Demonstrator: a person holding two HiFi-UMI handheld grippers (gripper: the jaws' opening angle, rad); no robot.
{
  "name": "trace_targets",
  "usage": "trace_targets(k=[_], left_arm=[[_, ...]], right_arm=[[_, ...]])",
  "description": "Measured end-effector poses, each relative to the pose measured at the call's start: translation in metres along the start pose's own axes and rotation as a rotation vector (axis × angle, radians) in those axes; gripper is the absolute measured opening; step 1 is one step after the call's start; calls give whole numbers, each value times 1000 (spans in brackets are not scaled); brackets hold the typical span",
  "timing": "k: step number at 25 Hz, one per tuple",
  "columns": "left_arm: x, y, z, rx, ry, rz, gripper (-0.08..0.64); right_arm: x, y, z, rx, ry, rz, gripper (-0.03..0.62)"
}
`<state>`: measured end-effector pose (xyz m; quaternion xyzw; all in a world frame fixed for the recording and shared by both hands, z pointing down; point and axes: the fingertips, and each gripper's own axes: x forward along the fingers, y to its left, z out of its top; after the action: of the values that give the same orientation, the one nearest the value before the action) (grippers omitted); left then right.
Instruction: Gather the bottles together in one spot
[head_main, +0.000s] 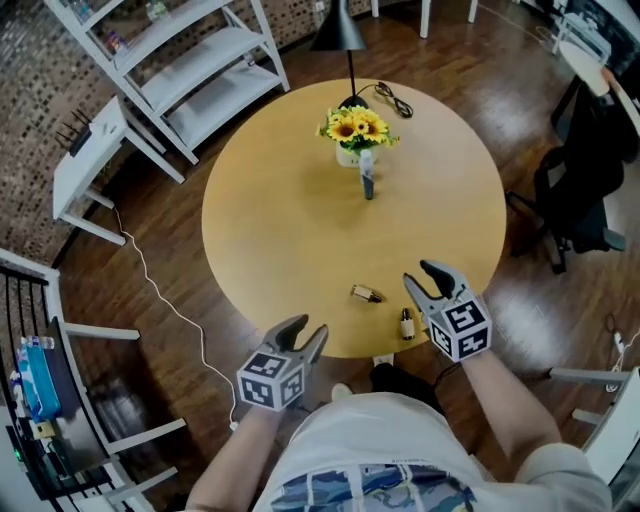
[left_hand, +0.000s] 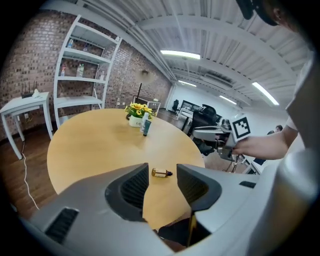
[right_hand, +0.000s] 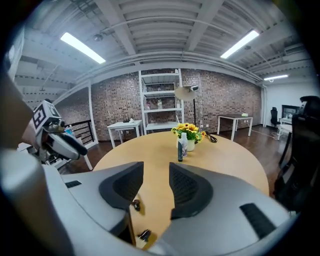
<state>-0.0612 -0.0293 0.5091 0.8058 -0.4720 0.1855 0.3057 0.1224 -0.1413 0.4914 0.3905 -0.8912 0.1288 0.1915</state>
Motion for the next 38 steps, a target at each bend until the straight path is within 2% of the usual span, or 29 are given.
trace_targets(k=[6, 11, 14, 17, 20, 28, 33, 38], left_arm=[[-52, -8, -31, 2, -29, -57, 170], [-101, -14, -80, -30, -24, -64, 179], [-120, -13, -112, -51, 8, -54, 179], [-132, -17, -129, -87, 31, -69, 179], [-138, -22, -137, -104, 53, -81, 179], [-143, -19, -138, -71, 69, -35, 179], [-140, -18, -131, -20, 54, -32, 183], [-120, -23, -121, 52, 74, -39, 183]], right_arm=[[-106, 81, -38, 120, -4, -59, 189], [-159, 142, -74, 134, 29, -86, 189], [-177, 166, -82, 142, 12, -94, 189], [-186, 184, -86, 126, 22, -89, 189], [-191, 197, -86, 107, 28, -84, 189], [-190, 210, -90, 94, 44, -70, 189], [-186, 203, -88, 100, 35, -79, 189], [-185, 183, -92, 118, 47, -92, 189]])
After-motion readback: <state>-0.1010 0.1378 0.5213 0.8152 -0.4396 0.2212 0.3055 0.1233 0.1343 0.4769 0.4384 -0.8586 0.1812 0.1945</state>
